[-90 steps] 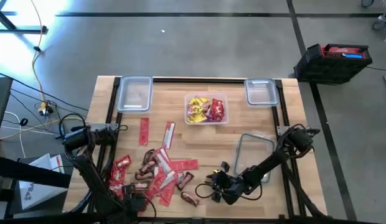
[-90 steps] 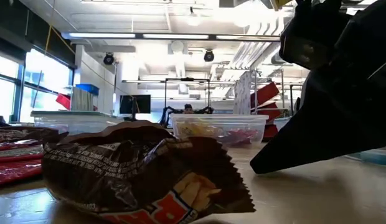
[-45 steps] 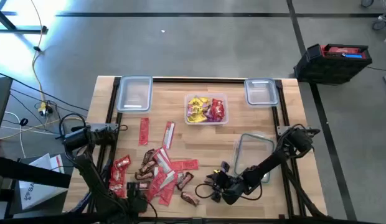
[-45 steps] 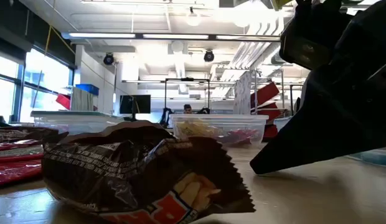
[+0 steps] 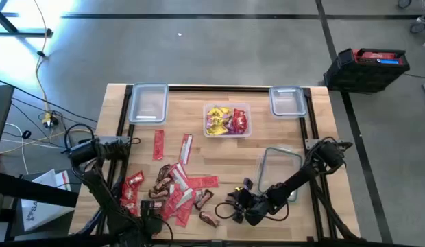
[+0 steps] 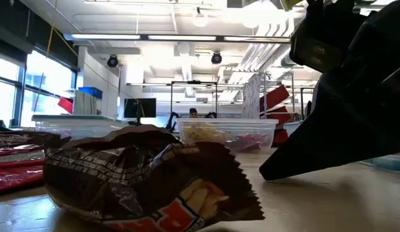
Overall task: Sort candy
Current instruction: Put the red candy into the center transparent bin
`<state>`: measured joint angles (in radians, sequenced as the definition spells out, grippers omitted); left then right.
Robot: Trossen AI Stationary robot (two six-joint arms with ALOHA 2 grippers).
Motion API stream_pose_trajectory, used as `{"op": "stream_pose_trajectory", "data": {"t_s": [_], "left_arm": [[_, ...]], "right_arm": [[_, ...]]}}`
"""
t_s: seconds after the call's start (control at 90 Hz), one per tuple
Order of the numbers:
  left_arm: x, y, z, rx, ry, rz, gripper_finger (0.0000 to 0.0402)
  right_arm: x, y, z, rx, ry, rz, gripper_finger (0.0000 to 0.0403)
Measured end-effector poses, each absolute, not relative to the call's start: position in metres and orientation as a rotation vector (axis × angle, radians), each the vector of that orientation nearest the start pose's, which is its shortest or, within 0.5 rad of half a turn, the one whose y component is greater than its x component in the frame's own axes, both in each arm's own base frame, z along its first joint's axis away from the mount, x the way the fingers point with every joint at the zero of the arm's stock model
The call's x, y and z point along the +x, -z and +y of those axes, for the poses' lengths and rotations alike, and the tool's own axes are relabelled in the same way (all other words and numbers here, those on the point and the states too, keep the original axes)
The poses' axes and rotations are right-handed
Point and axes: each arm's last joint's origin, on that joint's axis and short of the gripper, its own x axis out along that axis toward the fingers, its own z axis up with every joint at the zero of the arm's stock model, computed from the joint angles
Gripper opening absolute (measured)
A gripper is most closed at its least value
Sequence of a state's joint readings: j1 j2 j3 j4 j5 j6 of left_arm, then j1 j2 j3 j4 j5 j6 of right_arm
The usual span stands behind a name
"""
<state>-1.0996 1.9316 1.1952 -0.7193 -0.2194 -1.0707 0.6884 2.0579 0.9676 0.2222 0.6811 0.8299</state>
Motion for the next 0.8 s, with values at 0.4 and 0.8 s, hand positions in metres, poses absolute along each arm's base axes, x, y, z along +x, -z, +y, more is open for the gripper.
{"op": "stream_pose_trajectory", "data": {"t_s": [0.4,0.8], "left_arm": [[0.165,-0.133,-0.301,-0.089,-0.125,1.31,0.0062],[0.195,-0.175,-0.299,-0.19,-0.135,1.124,0.001]], "right_arm": [[0.296,-0.078,0.22,0.248,0.263,0.612,0.0094],[0.296,-0.078,0.22,0.275,0.273,0.605,0.0094]]}}
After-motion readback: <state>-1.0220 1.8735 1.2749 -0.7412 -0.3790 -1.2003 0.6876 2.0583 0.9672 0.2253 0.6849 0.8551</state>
